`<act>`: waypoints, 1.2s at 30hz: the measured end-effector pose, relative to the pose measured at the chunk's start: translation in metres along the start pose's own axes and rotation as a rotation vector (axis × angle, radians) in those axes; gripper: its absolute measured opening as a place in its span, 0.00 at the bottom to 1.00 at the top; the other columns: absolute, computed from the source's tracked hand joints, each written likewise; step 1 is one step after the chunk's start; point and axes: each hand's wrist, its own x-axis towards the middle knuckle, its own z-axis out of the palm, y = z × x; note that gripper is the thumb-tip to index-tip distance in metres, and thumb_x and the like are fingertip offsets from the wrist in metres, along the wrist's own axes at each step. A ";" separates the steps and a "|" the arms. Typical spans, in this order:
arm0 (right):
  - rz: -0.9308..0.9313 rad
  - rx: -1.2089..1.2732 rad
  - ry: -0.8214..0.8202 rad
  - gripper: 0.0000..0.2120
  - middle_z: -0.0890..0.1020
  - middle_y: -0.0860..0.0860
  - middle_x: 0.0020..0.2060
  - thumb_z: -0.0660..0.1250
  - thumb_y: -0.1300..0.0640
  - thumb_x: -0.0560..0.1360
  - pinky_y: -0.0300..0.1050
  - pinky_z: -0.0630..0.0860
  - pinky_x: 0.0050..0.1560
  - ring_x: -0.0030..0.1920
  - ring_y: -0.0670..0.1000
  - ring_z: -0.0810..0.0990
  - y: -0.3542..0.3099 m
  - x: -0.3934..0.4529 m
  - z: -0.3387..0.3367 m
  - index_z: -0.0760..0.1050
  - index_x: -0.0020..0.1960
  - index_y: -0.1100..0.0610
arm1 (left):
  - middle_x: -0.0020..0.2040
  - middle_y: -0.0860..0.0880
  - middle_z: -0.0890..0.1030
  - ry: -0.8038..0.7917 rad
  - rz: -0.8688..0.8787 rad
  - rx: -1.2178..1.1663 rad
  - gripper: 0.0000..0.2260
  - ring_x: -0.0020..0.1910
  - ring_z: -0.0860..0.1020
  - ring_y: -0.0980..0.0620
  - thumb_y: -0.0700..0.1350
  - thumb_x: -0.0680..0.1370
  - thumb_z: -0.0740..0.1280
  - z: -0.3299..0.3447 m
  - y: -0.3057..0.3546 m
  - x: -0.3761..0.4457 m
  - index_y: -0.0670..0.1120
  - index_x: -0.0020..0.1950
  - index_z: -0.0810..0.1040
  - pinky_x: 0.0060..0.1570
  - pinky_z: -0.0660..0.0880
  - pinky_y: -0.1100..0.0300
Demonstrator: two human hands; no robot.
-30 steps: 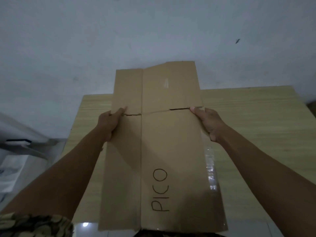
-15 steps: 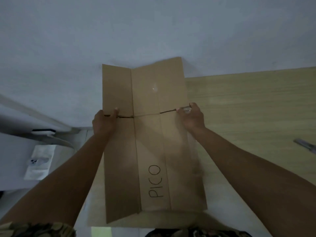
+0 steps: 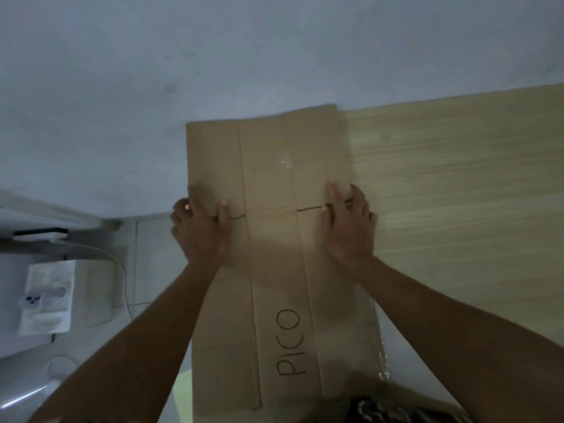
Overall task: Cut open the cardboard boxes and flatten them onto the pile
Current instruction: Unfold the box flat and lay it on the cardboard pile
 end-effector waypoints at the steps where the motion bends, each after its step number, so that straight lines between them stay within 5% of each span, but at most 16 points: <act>1: -0.035 -0.028 0.017 0.26 0.62 0.62 0.76 0.57 0.47 0.82 0.60 0.64 0.68 0.72 0.63 0.66 0.001 0.000 0.005 0.64 0.79 0.49 | 0.76 0.37 0.63 -0.008 0.060 0.032 0.34 0.73 0.64 0.36 0.60 0.81 0.63 0.006 0.000 -0.001 0.45 0.81 0.57 0.67 0.64 0.39; 6: -0.200 -0.045 -0.037 0.30 0.53 0.60 0.81 0.54 0.42 0.82 0.61 0.46 0.79 0.81 0.60 0.50 0.008 -0.001 0.025 0.59 0.81 0.52 | 0.82 0.41 0.54 -0.011 0.183 0.027 0.31 0.81 0.51 0.41 0.64 0.82 0.59 0.031 -0.007 -0.004 0.52 0.81 0.60 0.75 0.53 0.39; 16: -0.170 -0.019 0.014 0.30 0.65 0.59 0.77 0.53 0.41 0.80 0.66 0.58 0.76 0.78 0.61 0.61 0.006 0.000 -0.009 0.65 0.78 0.54 | 0.79 0.36 0.60 -0.002 0.386 0.160 0.33 0.79 0.56 0.34 0.65 0.81 0.51 0.021 0.022 -0.003 0.46 0.80 0.63 0.75 0.52 0.33; 24: -0.202 -0.012 0.354 0.24 0.75 0.58 0.69 0.60 0.47 0.81 0.61 0.71 0.67 0.70 0.59 0.73 0.083 -0.001 -0.117 0.73 0.72 0.57 | 0.75 0.38 0.69 0.042 0.811 0.040 0.28 0.76 0.65 0.37 0.60 0.81 0.55 0.006 0.159 -0.056 0.44 0.73 0.73 0.72 0.63 0.36; 36: 0.030 -0.107 0.646 0.23 0.73 0.59 0.71 0.61 0.49 0.82 0.60 0.70 0.68 0.72 0.59 0.70 0.314 -0.103 -0.319 0.70 0.74 0.57 | 0.76 0.41 0.69 0.100 1.266 -0.148 0.25 0.78 0.63 0.41 0.58 0.82 0.58 0.036 0.400 -0.271 0.45 0.74 0.73 0.74 0.61 0.38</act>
